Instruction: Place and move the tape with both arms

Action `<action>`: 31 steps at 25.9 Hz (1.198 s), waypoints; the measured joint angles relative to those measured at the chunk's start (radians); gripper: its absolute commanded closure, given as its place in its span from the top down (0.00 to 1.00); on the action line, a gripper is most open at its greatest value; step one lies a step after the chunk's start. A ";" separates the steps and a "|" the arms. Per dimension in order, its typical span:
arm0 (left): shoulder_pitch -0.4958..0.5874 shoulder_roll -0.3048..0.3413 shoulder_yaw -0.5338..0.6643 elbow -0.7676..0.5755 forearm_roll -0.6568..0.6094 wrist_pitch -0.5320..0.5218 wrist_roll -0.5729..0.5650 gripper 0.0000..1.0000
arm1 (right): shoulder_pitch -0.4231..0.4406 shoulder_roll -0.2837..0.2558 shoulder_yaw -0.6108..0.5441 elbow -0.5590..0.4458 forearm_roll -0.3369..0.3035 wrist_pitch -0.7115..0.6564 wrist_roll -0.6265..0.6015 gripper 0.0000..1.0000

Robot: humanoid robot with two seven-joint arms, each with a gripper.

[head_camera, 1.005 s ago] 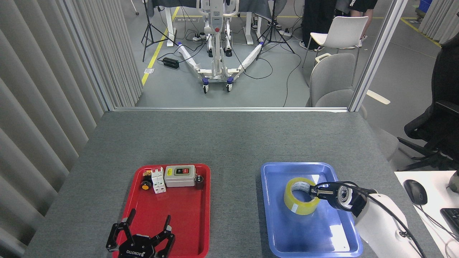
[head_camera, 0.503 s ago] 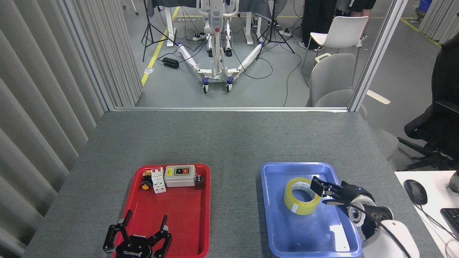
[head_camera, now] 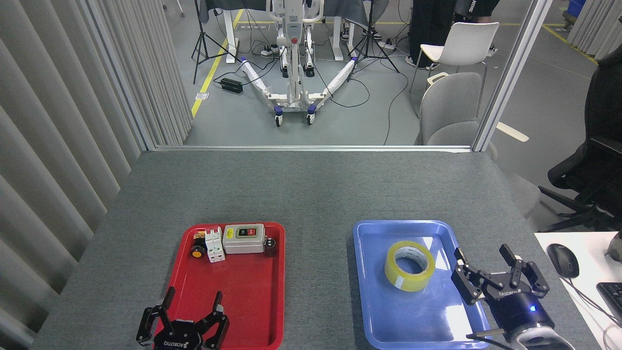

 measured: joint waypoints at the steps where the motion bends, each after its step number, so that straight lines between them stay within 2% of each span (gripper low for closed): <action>1: -0.001 0.000 0.000 0.001 0.000 0.000 0.000 1.00 | 0.021 -0.007 0.012 -0.012 0.000 0.028 -0.025 0.98; 7: -0.003 0.000 0.001 0.009 0.000 0.002 -0.001 1.00 | 0.106 -0.102 0.187 -0.036 -0.002 0.297 -0.158 0.99; 12: -0.008 0.000 0.001 0.020 0.000 0.002 -0.001 1.00 | 0.144 -0.122 0.239 -0.055 -0.004 0.345 -0.190 1.00; 18: -0.012 0.000 0.002 0.021 0.000 0.002 0.001 1.00 | 0.178 -0.079 0.231 -0.069 0.004 0.305 -0.213 1.00; 24: -0.018 0.000 0.003 0.022 0.001 0.003 0.004 1.00 | 0.192 0.052 0.162 -0.054 0.079 0.241 -0.267 1.00; 26: -0.018 0.000 0.003 0.022 0.002 0.004 0.005 1.00 | 0.206 0.081 0.147 -0.047 0.089 0.219 -0.275 1.00; 31: -0.019 0.000 0.005 0.026 0.003 0.005 0.008 1.00 | 0.224 0.093 0.139 -0.033 0.093 0.206 -0.280 1.00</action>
